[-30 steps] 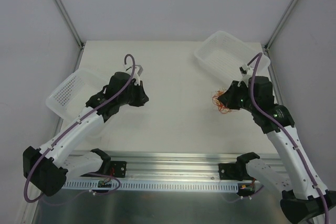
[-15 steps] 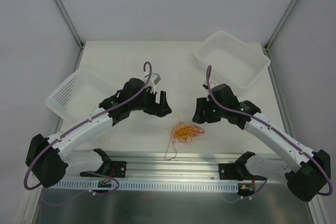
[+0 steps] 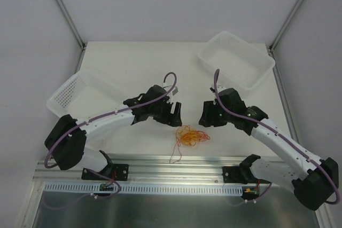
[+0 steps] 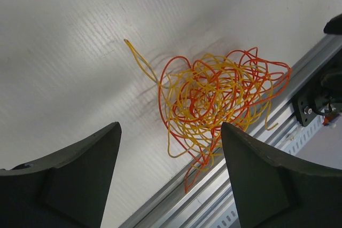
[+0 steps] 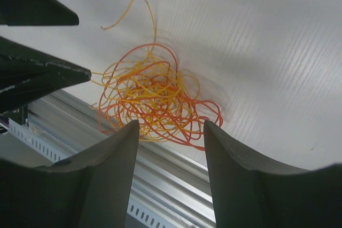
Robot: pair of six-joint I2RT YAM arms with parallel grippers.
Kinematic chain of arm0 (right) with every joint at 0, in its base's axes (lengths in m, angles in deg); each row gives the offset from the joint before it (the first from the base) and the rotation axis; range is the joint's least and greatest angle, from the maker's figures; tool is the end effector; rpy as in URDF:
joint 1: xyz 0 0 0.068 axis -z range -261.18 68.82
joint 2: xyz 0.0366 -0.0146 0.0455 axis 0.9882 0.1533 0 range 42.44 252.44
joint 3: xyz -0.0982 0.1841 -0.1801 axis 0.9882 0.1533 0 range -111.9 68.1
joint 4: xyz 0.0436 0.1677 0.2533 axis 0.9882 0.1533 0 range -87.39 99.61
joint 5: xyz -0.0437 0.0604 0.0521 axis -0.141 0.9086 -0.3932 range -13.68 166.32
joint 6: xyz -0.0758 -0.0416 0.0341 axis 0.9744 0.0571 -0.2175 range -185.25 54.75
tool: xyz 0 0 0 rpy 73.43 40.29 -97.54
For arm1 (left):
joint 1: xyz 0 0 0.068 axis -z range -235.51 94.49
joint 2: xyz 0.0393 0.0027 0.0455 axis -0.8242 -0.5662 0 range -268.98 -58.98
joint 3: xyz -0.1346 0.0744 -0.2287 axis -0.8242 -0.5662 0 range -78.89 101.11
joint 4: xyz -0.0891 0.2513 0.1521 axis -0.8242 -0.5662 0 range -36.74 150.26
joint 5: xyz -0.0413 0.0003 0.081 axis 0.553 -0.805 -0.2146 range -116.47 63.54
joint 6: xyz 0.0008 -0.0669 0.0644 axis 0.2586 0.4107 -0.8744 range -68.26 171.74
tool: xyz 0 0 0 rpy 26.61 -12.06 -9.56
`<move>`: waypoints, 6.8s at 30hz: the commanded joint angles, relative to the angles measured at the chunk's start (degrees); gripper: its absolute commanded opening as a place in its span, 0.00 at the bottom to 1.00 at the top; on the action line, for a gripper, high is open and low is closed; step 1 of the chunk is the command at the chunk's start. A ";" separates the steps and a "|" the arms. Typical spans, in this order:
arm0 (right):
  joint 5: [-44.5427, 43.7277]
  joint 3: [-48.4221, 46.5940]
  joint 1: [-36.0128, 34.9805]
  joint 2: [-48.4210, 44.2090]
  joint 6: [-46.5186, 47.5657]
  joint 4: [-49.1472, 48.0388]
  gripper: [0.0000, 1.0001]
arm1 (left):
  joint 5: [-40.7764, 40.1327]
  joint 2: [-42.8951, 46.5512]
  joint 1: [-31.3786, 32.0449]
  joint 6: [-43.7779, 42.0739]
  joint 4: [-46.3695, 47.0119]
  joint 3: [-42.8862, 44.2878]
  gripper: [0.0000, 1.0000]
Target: Untangle the cables
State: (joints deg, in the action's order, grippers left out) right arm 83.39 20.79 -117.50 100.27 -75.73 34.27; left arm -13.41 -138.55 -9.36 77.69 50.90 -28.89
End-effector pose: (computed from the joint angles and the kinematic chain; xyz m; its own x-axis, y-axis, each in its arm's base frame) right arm 0.2303 0.1820 0.2396 -0.6523 -0.2553 -0.7137 -0.5518 0.8055 0.2161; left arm 0.2477 -0.2850 0.1858 -0.7521 0.1676 -0.6374 0.5507 0.6911 -0.4681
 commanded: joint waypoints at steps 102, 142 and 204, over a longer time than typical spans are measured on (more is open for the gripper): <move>-5.49 -8.50 11.72 2.73 4.06 6.84 0.68 | -16.48 21.12 -4.40 3.66 -15.59 -8.50 0.14; -8.30 -10.00 -1.65 10.02 -4.54 -0.45 0.70 | -0.31 -19.31 -0.71 0.41 -4.26 14.25 0.13; -7.60 2.48 27.61 18.99 -5.69 -4.24 0.01 | -29.12 21.03 -22.68 -16.89 -31.06 44.92 0.00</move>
State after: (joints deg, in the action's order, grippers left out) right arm 73.84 22.37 -91.05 118.71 -81.09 29.87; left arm -30.06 -116.96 -31.26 65.65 24.14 13.66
